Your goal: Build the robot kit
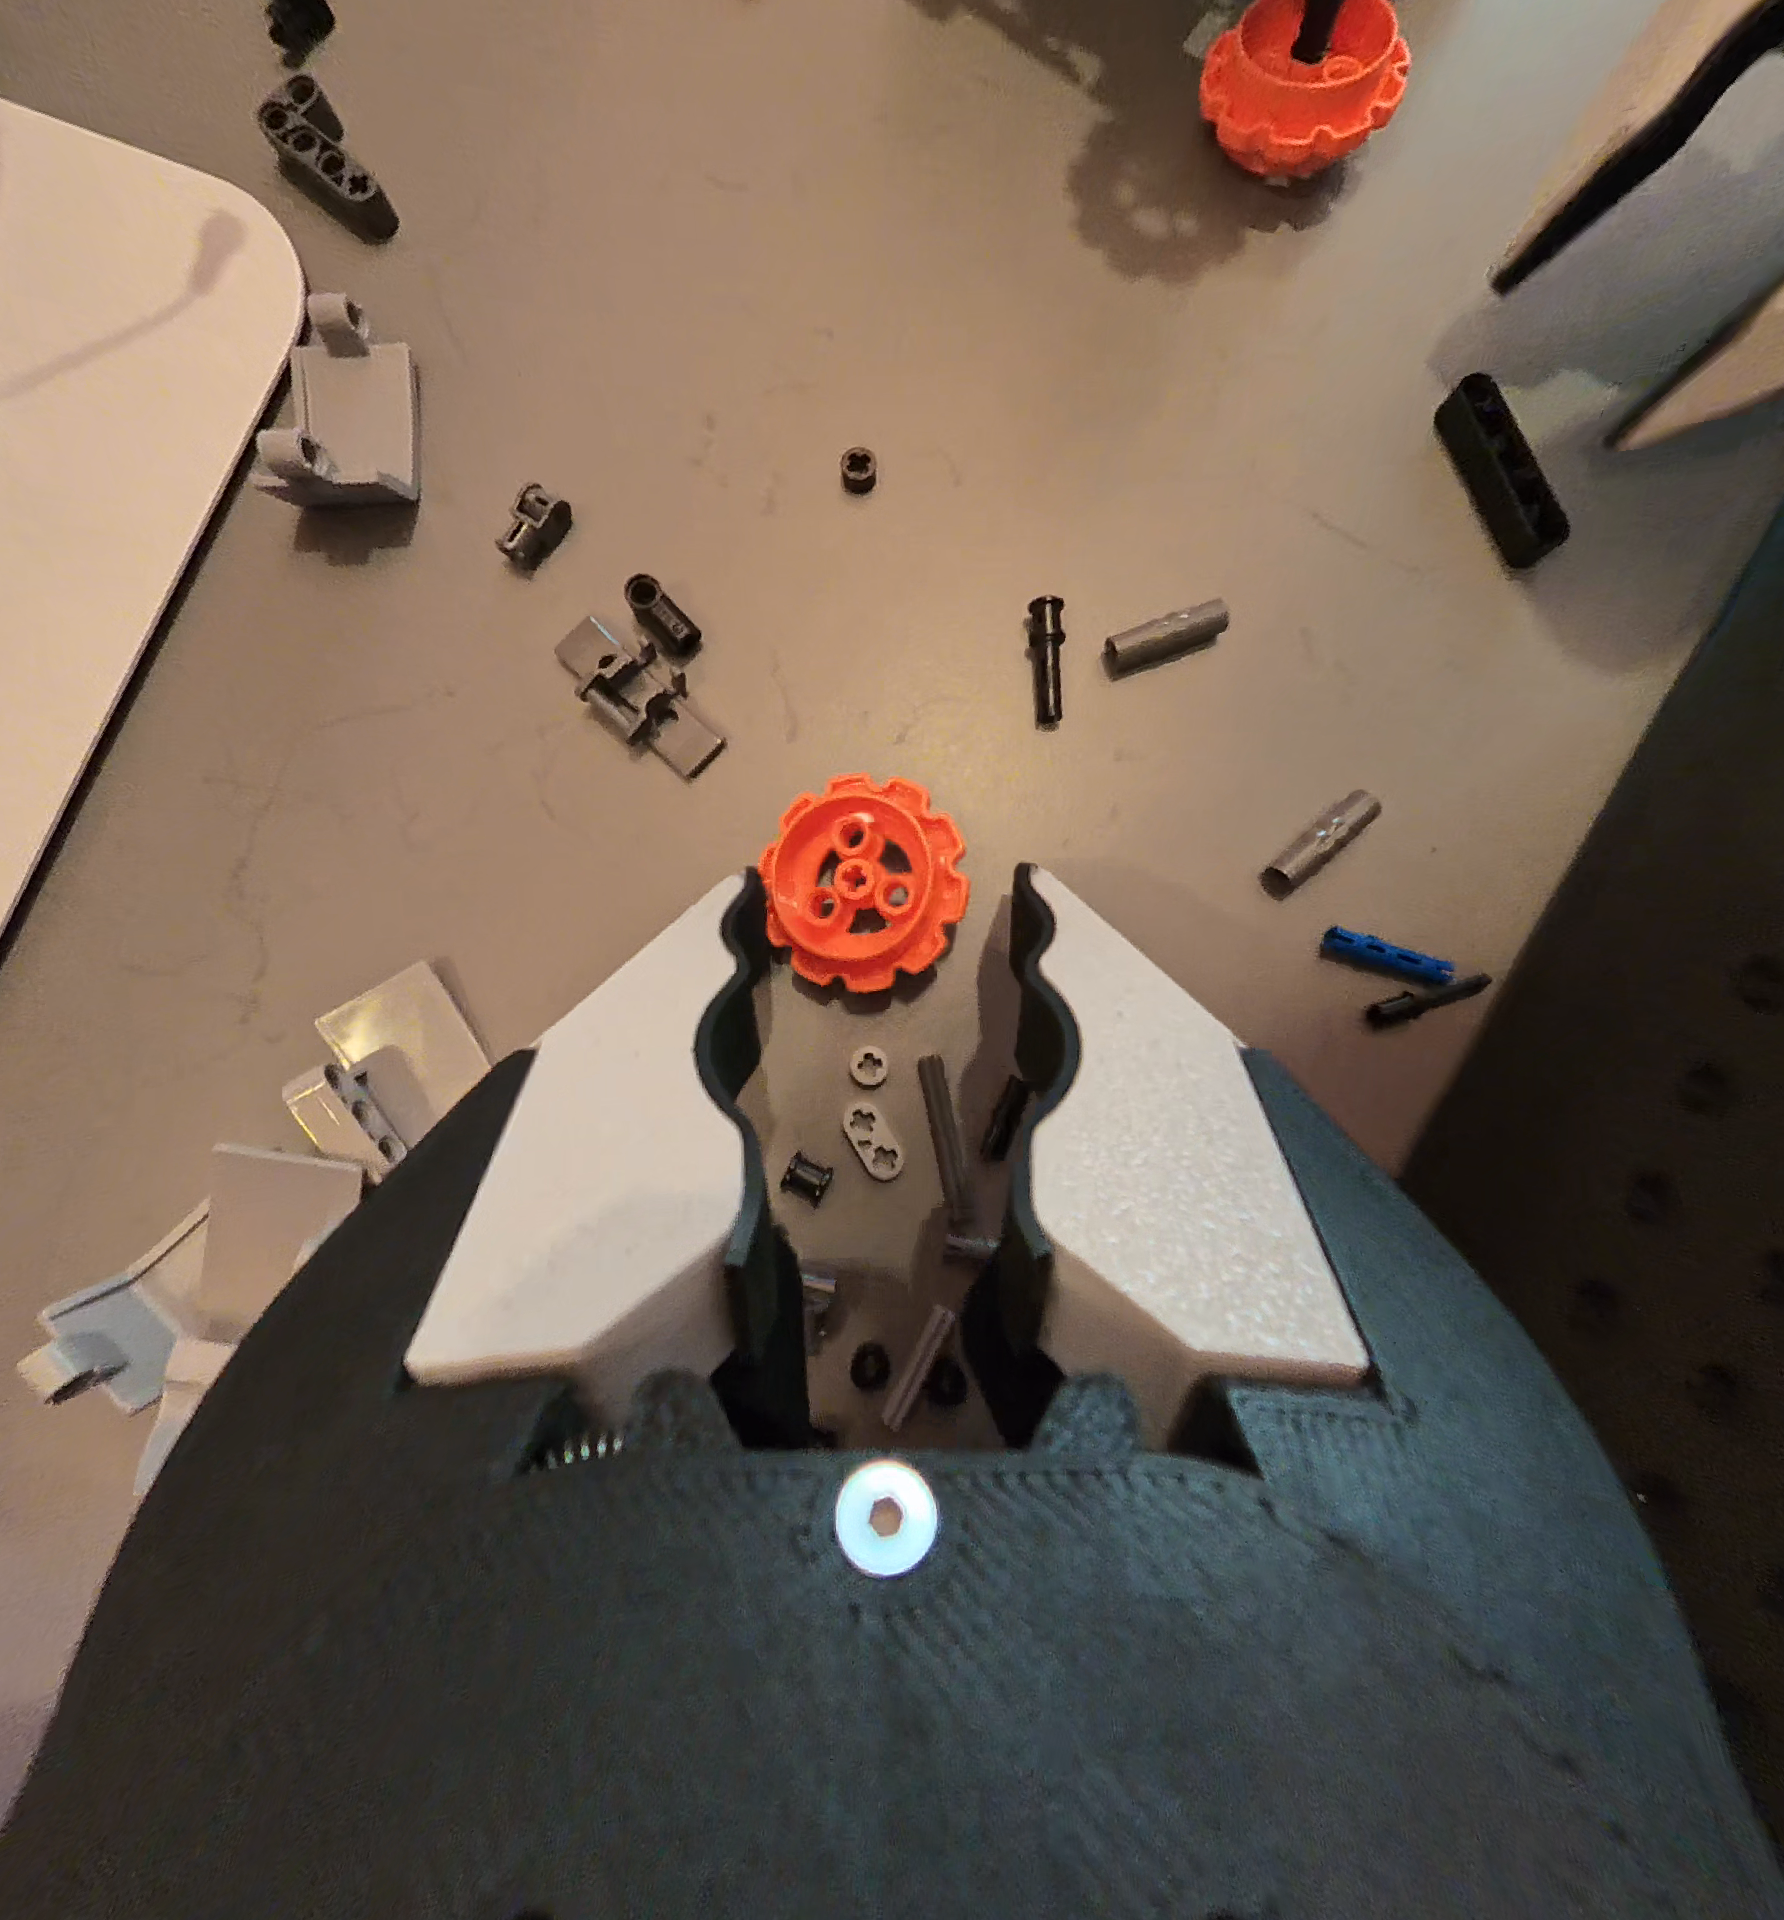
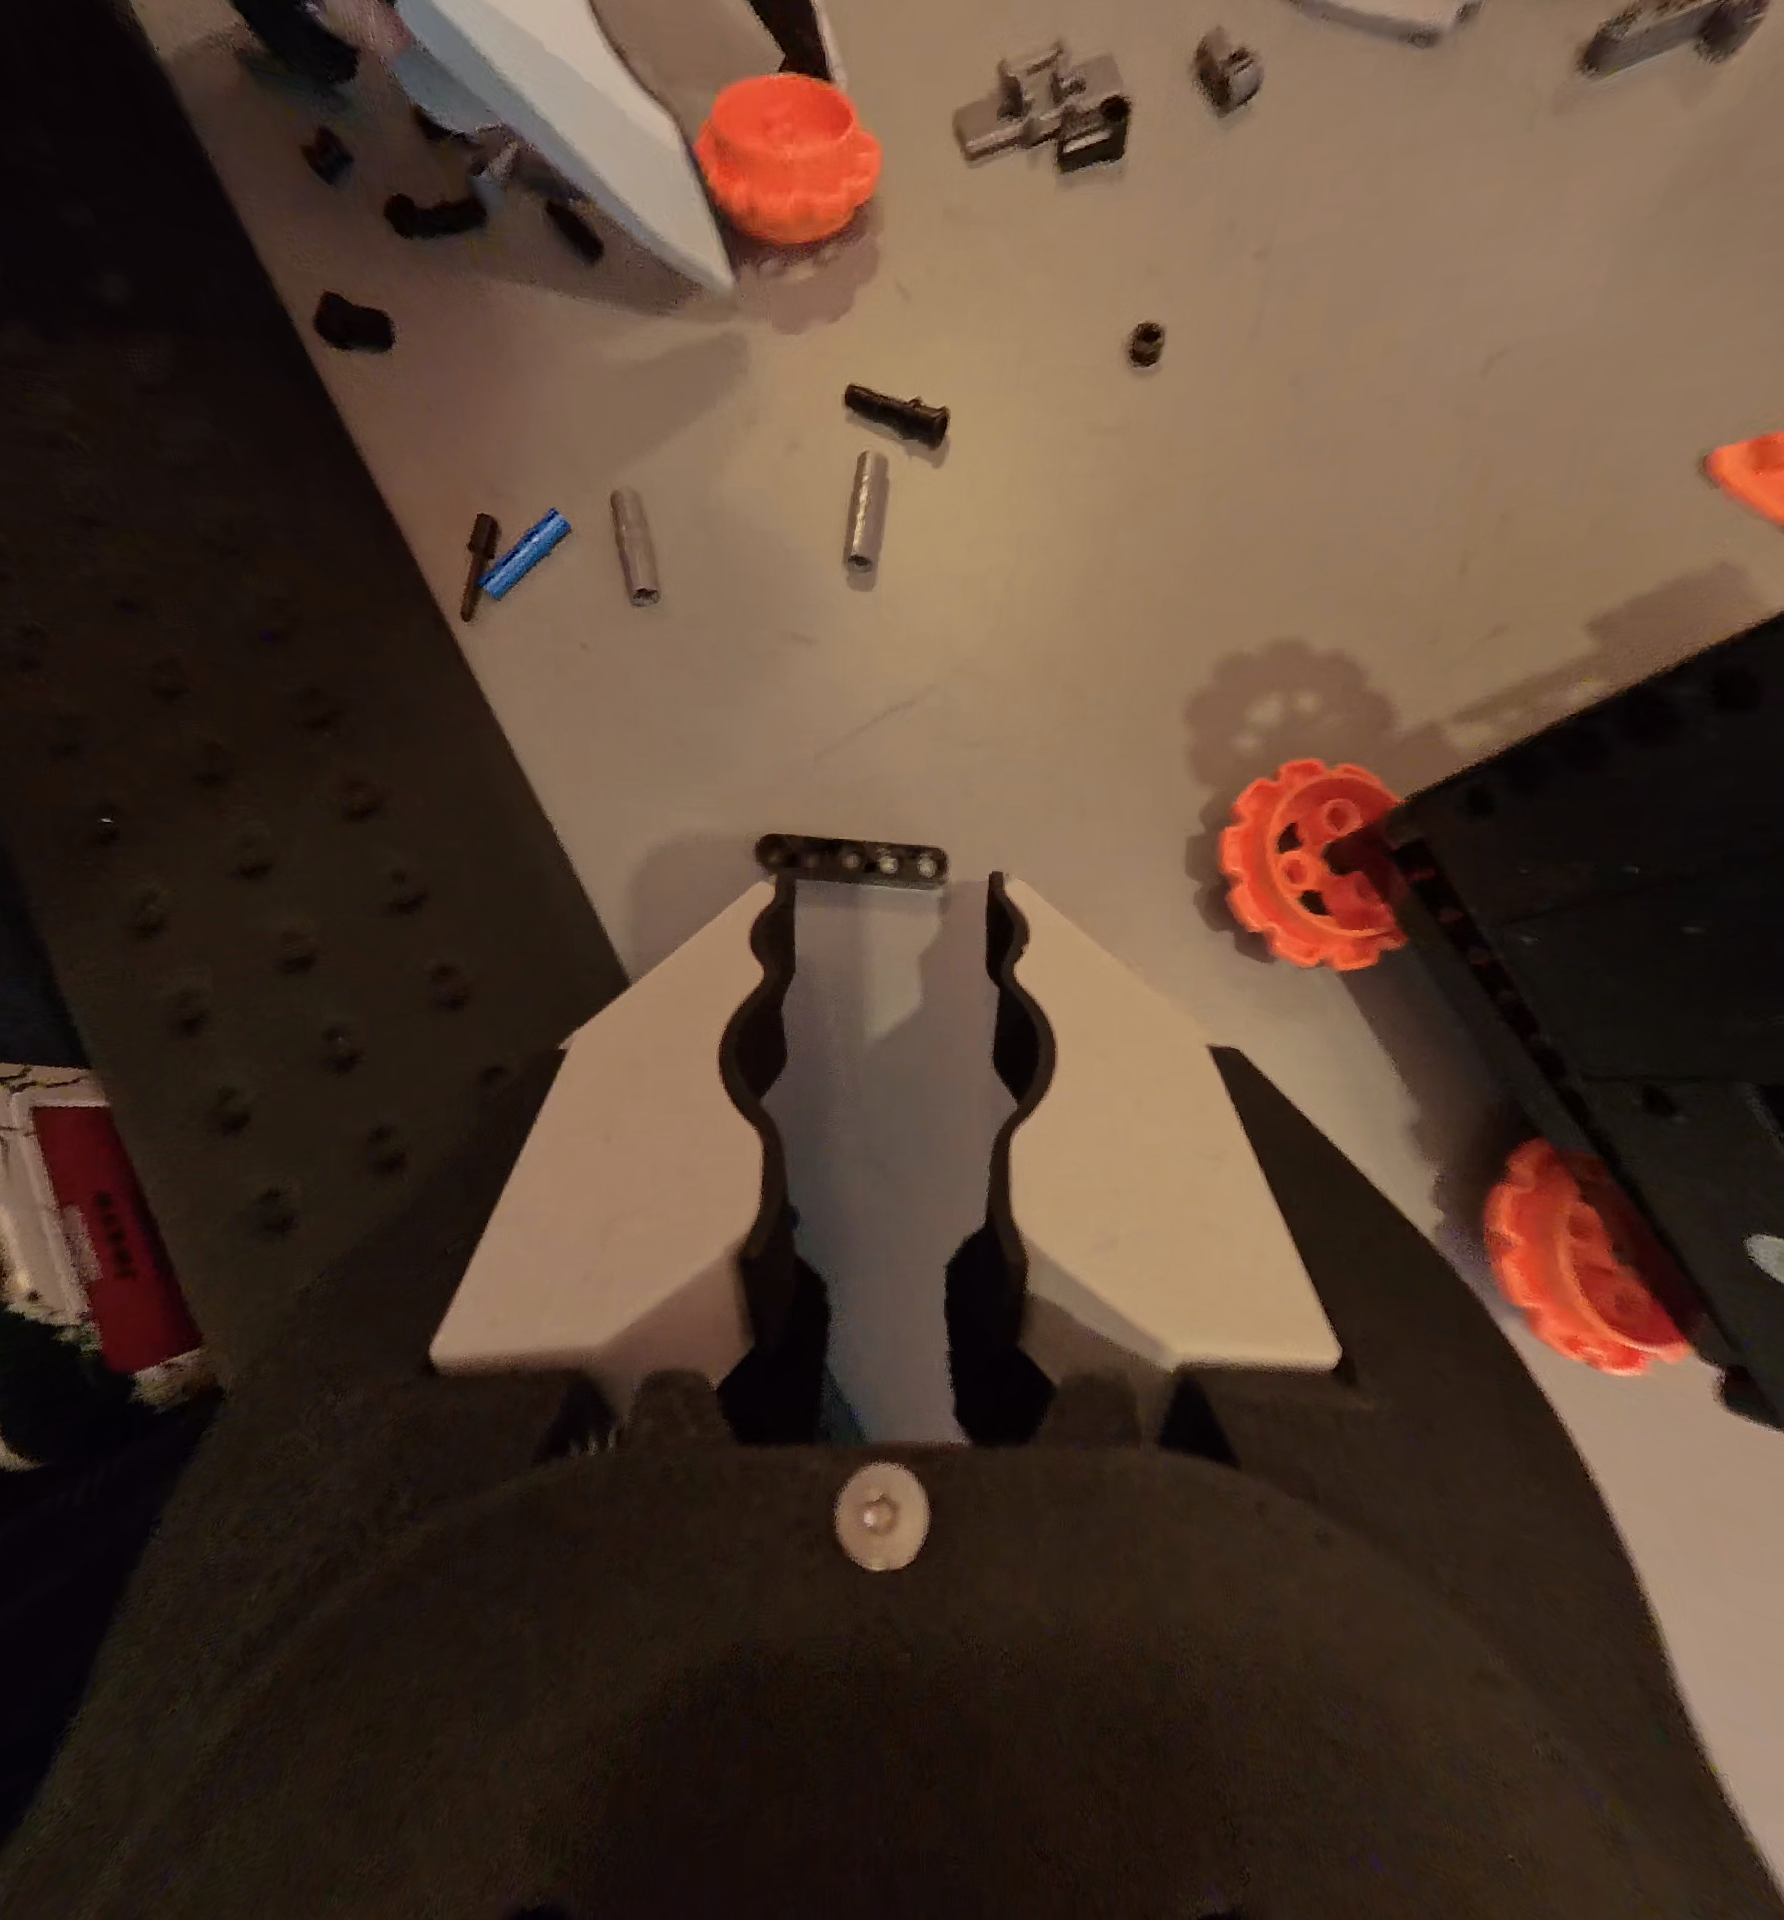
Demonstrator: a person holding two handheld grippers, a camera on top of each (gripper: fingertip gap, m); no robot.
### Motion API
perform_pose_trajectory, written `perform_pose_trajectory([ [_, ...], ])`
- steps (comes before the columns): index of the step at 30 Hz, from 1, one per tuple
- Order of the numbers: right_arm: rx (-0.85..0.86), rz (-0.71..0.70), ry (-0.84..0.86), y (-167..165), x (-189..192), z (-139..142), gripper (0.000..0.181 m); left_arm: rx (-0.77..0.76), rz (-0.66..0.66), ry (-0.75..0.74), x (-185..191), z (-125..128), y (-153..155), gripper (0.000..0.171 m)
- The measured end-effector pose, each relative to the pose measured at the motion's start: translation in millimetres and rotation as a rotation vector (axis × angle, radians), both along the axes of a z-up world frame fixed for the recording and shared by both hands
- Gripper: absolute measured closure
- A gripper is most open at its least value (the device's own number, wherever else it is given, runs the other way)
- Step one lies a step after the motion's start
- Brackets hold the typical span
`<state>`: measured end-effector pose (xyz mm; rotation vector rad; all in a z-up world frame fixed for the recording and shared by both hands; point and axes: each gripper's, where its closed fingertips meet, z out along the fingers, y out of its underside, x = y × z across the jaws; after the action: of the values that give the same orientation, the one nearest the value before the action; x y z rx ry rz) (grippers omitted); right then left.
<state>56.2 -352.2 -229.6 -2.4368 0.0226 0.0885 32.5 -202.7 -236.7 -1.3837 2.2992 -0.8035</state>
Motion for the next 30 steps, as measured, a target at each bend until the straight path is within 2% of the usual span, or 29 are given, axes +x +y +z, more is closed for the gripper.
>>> perform_pose_trajectory([
  [3,-0.015,-0.017,0.062,5,-8,-4,0.139,0.002,-0.007,0.008,3,-3,-3,0.132],
  [8,-0.023,-0.134,0.027,3,-2,-2,0.136,0.001,-0.025,0.0,10,-6,-13,0.131],
  [12,0.007,-0.251,0.068,-2,-3,5,0.141,0.007,-0.027,-0.021,11,-2,-16,0.13],
  [16,-0.009,-0.289,0.092,0,-5,-3,0.144,0.022,-0.024,-0.026,10,-1,-13,0.13],
  [21,-0.032,-0.263,0.051,10,-4,-8,0.152,0.003,-0.021,-0.032,6,2,-12,0.13],
  [30,-0.047,-0.108,0.062,29,-13,-8,0.159,-0.019,0.004,-0.046,-3,8,-1,0.132],
])
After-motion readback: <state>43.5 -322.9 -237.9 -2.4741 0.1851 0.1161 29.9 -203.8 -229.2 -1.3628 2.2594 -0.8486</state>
